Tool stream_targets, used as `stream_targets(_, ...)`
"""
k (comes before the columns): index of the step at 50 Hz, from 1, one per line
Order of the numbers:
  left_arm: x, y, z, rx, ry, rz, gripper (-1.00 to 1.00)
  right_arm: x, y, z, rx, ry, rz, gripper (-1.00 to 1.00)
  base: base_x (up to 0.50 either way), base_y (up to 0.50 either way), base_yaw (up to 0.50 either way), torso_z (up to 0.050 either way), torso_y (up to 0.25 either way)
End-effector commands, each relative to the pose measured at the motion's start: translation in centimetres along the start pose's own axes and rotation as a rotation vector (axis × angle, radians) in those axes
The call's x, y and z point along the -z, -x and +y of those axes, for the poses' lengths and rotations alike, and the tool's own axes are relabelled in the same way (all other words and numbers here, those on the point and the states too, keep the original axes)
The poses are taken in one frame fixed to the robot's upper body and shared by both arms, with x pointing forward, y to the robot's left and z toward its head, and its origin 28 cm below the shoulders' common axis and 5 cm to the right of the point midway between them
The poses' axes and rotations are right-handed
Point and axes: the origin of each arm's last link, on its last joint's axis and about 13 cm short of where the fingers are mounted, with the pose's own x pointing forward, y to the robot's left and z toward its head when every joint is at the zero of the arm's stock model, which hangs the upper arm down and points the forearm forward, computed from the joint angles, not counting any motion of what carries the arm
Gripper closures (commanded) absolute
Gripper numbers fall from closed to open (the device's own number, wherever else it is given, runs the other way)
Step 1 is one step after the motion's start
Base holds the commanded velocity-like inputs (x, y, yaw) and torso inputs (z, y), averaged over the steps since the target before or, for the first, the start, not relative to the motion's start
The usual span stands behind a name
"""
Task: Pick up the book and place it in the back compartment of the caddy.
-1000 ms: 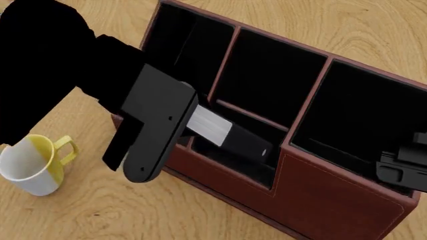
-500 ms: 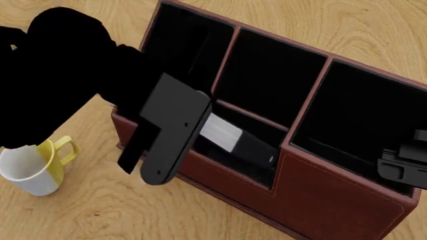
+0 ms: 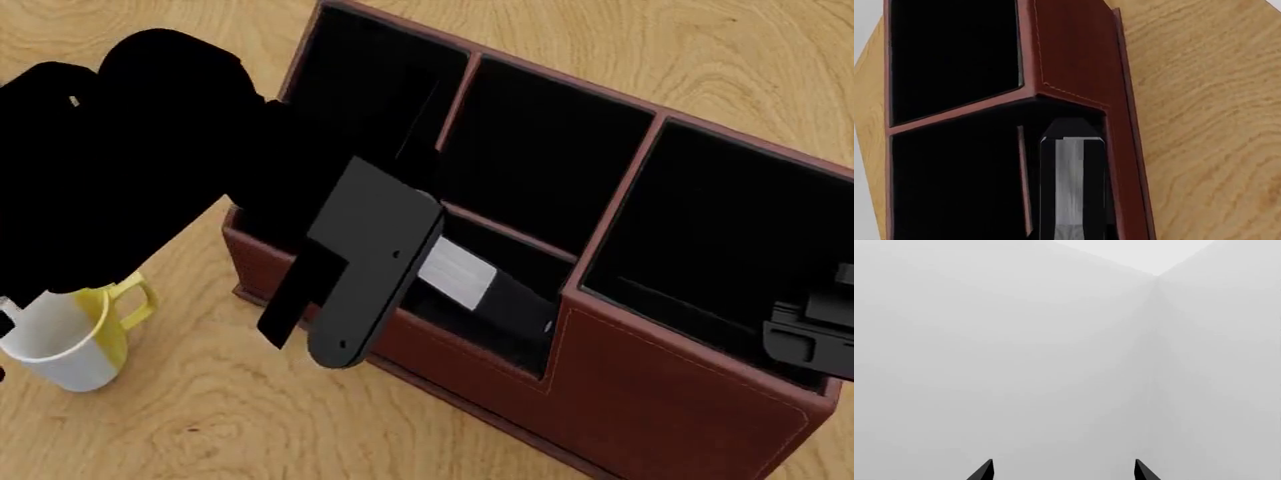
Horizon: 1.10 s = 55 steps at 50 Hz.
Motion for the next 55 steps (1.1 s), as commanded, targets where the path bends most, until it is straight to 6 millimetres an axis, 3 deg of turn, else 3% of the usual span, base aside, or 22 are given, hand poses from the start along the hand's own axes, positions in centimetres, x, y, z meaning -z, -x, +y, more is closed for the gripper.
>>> stream_targets(1,0.0,-0.7,0.6,-0.029,0.018,-0.031,1.00,-0.1,0.1,-0.1,0.004,0.006,0.001,-1.00,0.00,0.00,0.00,0.000,0.000)
stream_targets(31,0.3,-3.5,-0.3,0.017,0.036,-0.034,1.00,0.2,0.1,-0.3,0.013,0.015,0.008,-1.00,0.00,0.00,0.00,0.000,0.000)
stream_targets(55,-0.2,-4.5,-0.8,0.034,0.024,-0.054,1.00,0.0,0.2,-0.6,0.025,0.023,0.007,-1.00,0.00,0.00,0.00,0.000,0.000)
